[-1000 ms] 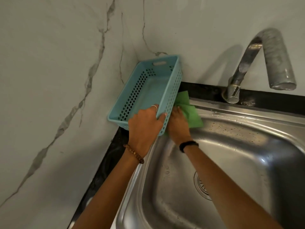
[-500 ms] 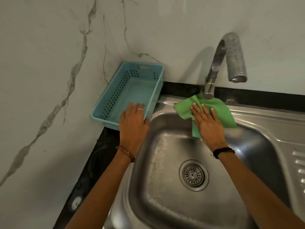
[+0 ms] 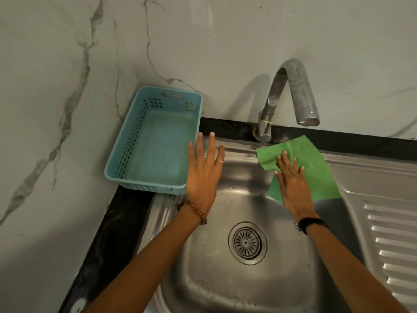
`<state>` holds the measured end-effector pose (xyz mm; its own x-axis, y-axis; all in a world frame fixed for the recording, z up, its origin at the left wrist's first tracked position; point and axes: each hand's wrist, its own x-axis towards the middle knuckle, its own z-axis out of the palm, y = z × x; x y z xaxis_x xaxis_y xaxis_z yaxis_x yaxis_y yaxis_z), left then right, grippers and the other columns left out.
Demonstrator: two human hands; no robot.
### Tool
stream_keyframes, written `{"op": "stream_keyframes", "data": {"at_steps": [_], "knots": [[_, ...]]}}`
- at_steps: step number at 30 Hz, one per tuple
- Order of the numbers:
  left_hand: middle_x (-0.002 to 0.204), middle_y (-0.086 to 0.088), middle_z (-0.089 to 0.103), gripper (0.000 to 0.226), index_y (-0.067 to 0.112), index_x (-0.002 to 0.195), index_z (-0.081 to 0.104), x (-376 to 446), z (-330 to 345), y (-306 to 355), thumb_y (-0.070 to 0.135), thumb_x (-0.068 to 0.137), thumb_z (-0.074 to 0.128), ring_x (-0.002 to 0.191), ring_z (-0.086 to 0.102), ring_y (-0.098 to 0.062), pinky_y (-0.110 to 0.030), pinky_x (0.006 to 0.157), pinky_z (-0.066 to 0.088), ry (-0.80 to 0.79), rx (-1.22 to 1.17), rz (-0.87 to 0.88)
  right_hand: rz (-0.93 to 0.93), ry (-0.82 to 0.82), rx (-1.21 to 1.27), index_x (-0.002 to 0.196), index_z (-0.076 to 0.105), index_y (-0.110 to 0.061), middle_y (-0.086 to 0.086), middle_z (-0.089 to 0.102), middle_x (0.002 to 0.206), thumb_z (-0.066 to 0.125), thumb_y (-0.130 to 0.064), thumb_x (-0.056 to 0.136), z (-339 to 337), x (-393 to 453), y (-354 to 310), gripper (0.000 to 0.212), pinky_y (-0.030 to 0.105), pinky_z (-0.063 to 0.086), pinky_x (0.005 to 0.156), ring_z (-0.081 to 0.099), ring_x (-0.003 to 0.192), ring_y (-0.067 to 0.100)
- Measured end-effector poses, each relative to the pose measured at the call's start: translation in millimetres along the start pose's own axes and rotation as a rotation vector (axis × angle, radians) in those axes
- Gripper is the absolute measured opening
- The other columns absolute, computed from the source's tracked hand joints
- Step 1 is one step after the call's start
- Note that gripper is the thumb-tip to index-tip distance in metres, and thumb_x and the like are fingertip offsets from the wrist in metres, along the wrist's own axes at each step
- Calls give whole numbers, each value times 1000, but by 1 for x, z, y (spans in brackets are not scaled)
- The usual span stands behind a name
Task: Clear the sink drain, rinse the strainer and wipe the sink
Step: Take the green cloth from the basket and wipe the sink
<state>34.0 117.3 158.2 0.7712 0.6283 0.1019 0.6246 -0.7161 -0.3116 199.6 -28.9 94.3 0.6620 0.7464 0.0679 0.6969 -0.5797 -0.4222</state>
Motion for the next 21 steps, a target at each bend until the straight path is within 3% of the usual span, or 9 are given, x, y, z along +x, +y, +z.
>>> {"op": "stream_keyframes", "data": {"at_steps": [4, 7, 10, 13, 16, 21], "knots": [[156, -17, -8, 83, 15, 147, -2, 3, -2, -18, 11, 88, 56, 142, 0, -41, -54, 114, 9, 27, -154, -14, -4, 37, 7, 145, 23, -11, 5, 10, 155, 36, -21, 100, 7, 0, 2, 48, 42, 2, 117, 2, 142, 23], [156, -17, -3, 82, 13, 147, 1, 0, -4, -22, 12, 87, 56, 144, 0, -36, -54, 113, 1, 64, -146, -4, -7, 42, -6, 145, 23, -10, 8, 12, 155, 37, -19, 99, 11, 2, -1, 48, 47, 3, 117, 5, 143, 30], [155, -17, 13, 75, 10, 146, 17, -4, -4, -16, 11, 81, 55, 144, 6, -29, -47, 112, 0, 194, -26, 127, -22, 30, 2, 145, 22, -12, 7, 10, 154, 37, -18, 99, 16, 4, -15, 49, 45, -1, 116, -1, 141, 26], [154, -11, 21, 67, 10, 144, 25, -5, 1, -3, 9, 79, 39, 143, 13, -22, -40, 115, 8, 302, -127, 250, -108, -21, -24, 145, 19, -15, 3, 6, 154, 34, -18, 99, 26, 14, -44, 49, 42, -6, 116, -5, 143, 26], [157, -9, 1, 69, 12, 146, 3, 0, 12, 7, 11, 89, 40, 141, -13, -19, -37, 117, -4, 51, -448, 141, -236, -66, -20, 146, 19, -17, 4, 10, 156, 32, -16, 97, 40, 31, -81, 50, 40, -9, 115, -10, 141, 25], [157, -12, -6, 79, 10, 146, -7, 15, 41, 6, 13, 86, 44, 145, -9, -22, -33, 115, -9, -29, -598, -41, -370, -79, -94, 147, 17, -14, 6, 14, 157, 40, -9, 95, 58, 47, -113, 57, 38, -6, 118, 3, 146, 26]]}}
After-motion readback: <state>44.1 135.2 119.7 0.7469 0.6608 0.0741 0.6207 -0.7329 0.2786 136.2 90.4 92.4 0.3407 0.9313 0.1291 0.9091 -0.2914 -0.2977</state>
